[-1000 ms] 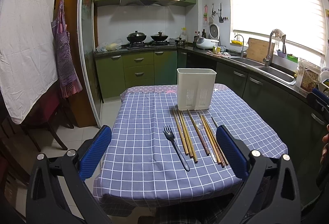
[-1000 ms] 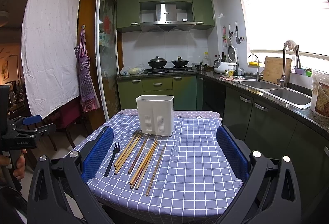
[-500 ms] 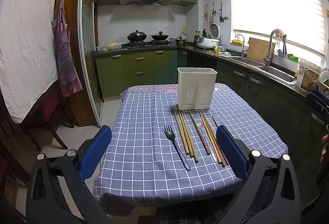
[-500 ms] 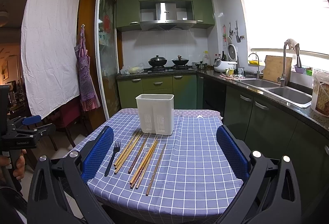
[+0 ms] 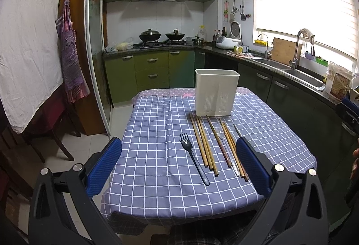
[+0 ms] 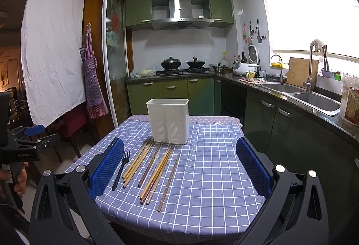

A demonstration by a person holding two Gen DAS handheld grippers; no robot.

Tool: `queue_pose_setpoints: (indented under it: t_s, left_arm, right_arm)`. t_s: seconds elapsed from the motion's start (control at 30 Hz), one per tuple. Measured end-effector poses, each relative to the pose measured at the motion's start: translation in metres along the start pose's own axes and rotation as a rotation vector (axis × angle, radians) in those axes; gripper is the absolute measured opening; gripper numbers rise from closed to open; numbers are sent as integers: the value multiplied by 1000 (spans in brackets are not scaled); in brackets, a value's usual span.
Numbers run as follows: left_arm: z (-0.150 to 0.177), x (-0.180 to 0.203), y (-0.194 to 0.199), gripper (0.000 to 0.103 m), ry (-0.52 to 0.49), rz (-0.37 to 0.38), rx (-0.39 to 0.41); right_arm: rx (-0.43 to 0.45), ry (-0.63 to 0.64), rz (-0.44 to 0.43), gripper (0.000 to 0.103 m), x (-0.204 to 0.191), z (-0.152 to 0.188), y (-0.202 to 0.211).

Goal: Organize utensils
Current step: 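Grasp the black fork with the left gripper while the right gripper grasps the clear spoon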

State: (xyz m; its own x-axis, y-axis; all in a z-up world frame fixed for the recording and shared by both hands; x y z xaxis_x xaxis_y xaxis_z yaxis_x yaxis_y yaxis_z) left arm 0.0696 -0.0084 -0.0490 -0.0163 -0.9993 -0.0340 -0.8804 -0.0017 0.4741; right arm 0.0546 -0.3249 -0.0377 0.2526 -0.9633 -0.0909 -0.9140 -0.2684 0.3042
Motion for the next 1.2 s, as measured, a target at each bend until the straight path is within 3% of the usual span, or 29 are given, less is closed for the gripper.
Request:
queue_pose_setpoints:
  t_s: [0.3,0.47,0.63,0.77,0.93,1.03,1.1,1.2]
  left_arm:
    - [-4,-3,-25,97,-12,-40,-38]
    - [-5,-4,-51,97,-12,-21,-100]
    - [-2,-6,-96,97,41,44,-255]
    - [2,1,-144,96,64,98,-424]
    - [16,8,-192,75,113,132,-597]
    - [27,15,-214,64,126,138,-682]
    - [34,21,-226,52,133,141,-737]
    - [40,27,-240,44,129,118,-776]
  right_arm:
    - [-28,-21,25,99,13,0,-15]
    - [-81,-22,7,99,22,-7,-33]
    - [-247,-46,-7,99,39,-9,-82]
    - [-391,-32,-6,99,46,1,-128]
    - [-561,-23,-37,97,53,20,-180]
    - [-617,-62,-79,80,50,29,-201]
    - [-649,-89,-94,62,51,33,-209]
    - [-661,-88,-100,60,46,36,-217]
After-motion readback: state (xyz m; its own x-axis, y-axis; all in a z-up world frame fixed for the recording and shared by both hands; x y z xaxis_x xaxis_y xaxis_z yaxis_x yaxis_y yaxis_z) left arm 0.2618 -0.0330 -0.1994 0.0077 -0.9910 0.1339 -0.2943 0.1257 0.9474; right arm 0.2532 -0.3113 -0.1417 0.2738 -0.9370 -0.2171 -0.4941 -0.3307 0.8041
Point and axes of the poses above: each gripper's, at about its wrist camera, not at the fingertips, and y roughly against the way its jaws point, x to its right, z to its underside, the point moved 6 cm from there along -y, roughly the way its jaws point, and after that the axes turned 1 degree about -y, right-handed, at the moved point
